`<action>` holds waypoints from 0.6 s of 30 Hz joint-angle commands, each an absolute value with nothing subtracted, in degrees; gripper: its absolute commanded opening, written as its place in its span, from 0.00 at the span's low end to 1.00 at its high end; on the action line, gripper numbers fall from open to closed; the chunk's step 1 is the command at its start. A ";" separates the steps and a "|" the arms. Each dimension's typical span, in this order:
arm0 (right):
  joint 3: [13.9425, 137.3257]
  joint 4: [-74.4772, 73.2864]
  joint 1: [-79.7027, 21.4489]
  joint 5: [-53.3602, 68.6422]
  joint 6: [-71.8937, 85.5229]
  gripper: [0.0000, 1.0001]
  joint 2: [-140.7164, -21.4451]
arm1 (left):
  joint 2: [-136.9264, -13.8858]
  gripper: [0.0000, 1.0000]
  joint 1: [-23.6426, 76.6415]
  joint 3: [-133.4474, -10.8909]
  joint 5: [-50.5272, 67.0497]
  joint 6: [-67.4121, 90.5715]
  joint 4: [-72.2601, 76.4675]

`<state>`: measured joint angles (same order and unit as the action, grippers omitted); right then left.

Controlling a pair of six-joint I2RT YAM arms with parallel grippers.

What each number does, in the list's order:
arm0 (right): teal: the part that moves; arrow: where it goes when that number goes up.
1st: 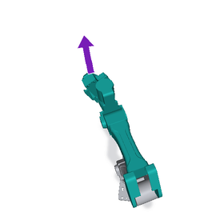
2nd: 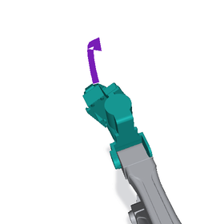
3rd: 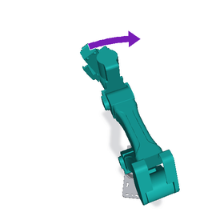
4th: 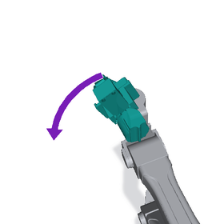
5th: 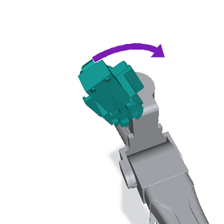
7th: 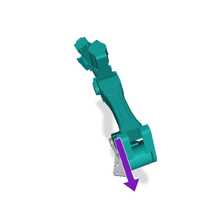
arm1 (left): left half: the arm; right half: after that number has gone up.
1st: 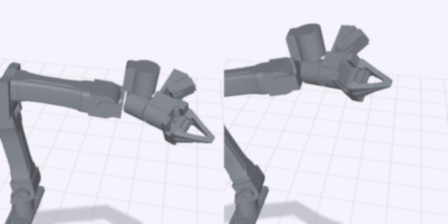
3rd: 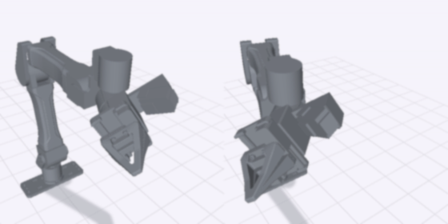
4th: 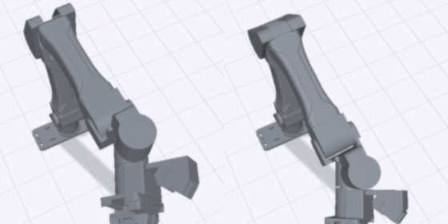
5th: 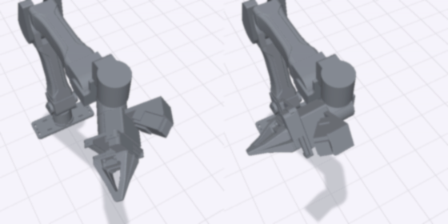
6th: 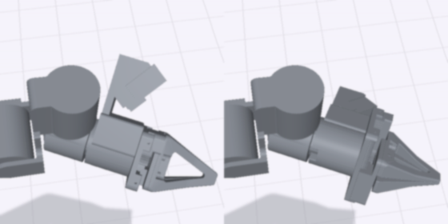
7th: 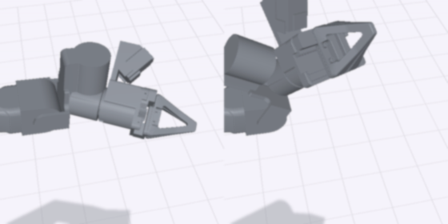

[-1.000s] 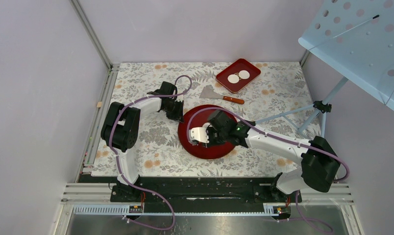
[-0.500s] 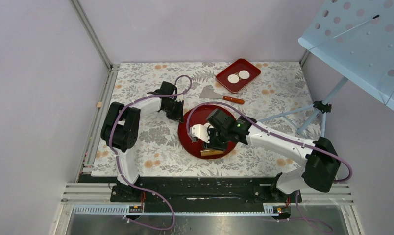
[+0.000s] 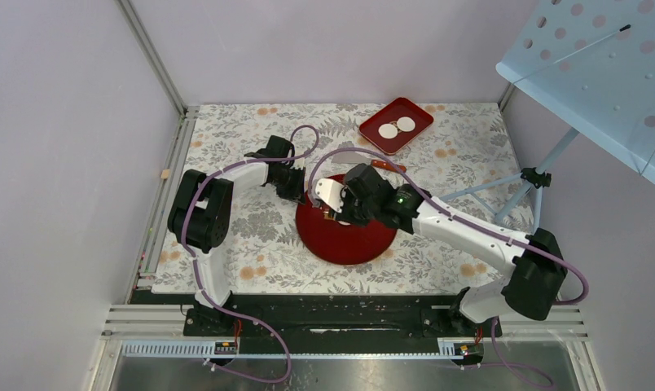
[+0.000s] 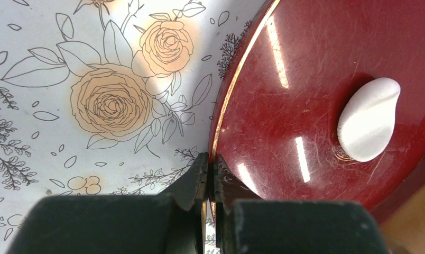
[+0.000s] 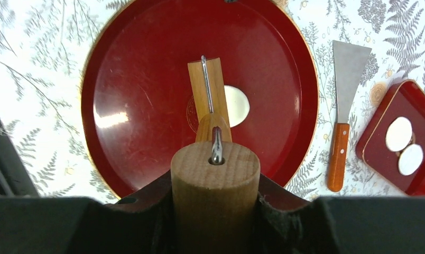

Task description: Roll out the dumpling wrappers from the dough

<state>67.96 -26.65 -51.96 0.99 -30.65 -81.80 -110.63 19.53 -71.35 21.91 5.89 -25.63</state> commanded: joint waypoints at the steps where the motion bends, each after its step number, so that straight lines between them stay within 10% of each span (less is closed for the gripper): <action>1: 65.27 -19.90 -51.66 -0.30 -43.03 0.00 -83.12 | -111.71 0.00 19.55 -71.72 21.10 5.80 -26.92; 18: 65.33 -17.56 -50.41 2.63 -52.10 0.00 -87.33 | -111.73 0.00 19.51 -71.74 21.21 5.78 -26.90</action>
